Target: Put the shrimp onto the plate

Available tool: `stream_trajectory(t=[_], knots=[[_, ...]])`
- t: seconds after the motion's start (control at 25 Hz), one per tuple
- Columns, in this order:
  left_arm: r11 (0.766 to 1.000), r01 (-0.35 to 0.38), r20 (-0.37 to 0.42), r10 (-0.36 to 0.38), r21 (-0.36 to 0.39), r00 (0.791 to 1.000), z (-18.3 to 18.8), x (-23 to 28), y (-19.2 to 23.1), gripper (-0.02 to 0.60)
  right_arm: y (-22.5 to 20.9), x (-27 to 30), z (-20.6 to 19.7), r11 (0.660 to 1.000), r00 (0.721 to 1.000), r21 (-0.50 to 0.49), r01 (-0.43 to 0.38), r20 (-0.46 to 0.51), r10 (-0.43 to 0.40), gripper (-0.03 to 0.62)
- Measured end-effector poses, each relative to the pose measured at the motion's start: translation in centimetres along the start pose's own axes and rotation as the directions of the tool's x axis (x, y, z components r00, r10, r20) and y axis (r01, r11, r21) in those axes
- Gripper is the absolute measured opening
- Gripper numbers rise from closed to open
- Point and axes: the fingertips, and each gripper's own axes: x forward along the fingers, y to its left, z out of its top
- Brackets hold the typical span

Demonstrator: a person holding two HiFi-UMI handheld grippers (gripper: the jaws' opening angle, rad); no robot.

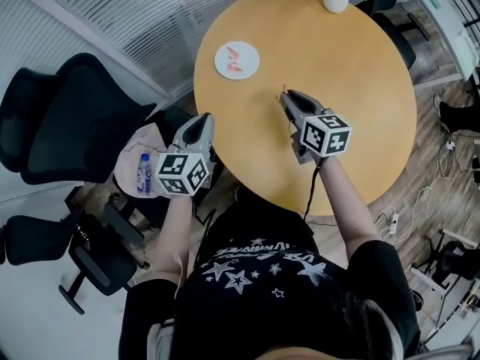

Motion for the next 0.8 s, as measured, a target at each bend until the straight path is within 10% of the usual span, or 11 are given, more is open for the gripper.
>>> stream_trajectory(t=[0.8], knots=[[0.999, -0.053, -0.042, 0.053, -0.001, 0.998, -0.6, 8.9, 3.7, 0.002, -4.6, 15.5, 1.1, 0.997, 0.988, -0.054, -0.052, -0.151, 0.044, 0.069]])
